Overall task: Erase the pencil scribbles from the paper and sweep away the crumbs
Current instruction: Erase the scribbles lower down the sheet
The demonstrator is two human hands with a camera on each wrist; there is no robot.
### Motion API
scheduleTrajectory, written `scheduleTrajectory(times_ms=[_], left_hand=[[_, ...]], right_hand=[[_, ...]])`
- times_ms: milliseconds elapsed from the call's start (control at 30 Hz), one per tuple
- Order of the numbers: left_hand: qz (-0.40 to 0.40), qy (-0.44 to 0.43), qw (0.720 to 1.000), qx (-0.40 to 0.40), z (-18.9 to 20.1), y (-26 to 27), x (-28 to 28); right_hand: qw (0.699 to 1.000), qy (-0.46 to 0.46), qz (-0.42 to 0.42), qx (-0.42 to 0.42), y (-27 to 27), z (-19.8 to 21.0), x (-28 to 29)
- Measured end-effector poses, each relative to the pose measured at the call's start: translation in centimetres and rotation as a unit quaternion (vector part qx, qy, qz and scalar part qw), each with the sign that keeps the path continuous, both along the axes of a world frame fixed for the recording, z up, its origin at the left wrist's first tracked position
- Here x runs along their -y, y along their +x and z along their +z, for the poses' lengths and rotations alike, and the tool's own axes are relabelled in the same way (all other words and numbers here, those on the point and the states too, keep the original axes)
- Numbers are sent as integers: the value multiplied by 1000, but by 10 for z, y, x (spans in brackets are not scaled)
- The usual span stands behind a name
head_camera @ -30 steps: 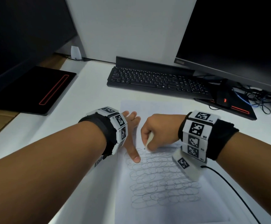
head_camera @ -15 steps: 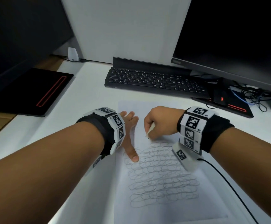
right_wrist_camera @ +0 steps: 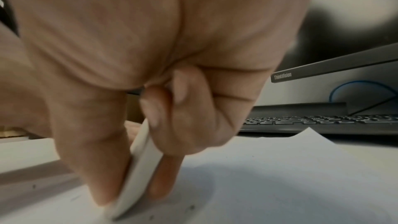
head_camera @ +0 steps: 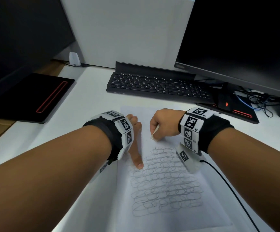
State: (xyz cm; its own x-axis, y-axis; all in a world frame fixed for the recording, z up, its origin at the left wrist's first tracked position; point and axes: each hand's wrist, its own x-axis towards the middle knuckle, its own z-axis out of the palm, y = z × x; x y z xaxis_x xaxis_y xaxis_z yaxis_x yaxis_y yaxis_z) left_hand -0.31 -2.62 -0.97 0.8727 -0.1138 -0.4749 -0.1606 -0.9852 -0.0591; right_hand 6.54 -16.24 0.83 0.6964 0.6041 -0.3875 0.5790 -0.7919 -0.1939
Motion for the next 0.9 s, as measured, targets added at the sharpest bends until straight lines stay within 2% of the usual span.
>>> scheduleTrajectory(times_ms=[67, 233, 400, 533, 700, 833, 900], left_hand=[[-17, -11, 1000, 18, -2, 3, 11], [-11, -47, 999, -15, -16, 12, 22], [-24, -57, 998, -29, -9, 6, 21], [-1, -68, 997, -18, -10, 6, 20], [-22, -40, 999, -28, -7, 7, 24], [0, -59, 998, -15, -9, 5, 21], [2, -57, 998, -21, -10, 6, 20]], right_hand=[[1000, -2, 1, 5, -1, -1, 0], [1000, 8, -5, 5, -4, -2, 2], [994, -14, 65, -83, -18, 2, 6], [999, 10, 26, -29, -2, 4, 7], [992, -12, 75, -98, -21, 2, 8], [998, 8, 31, -51, -4, 5, 10], [998, 9, 31, -54, -6, 3, 10]])
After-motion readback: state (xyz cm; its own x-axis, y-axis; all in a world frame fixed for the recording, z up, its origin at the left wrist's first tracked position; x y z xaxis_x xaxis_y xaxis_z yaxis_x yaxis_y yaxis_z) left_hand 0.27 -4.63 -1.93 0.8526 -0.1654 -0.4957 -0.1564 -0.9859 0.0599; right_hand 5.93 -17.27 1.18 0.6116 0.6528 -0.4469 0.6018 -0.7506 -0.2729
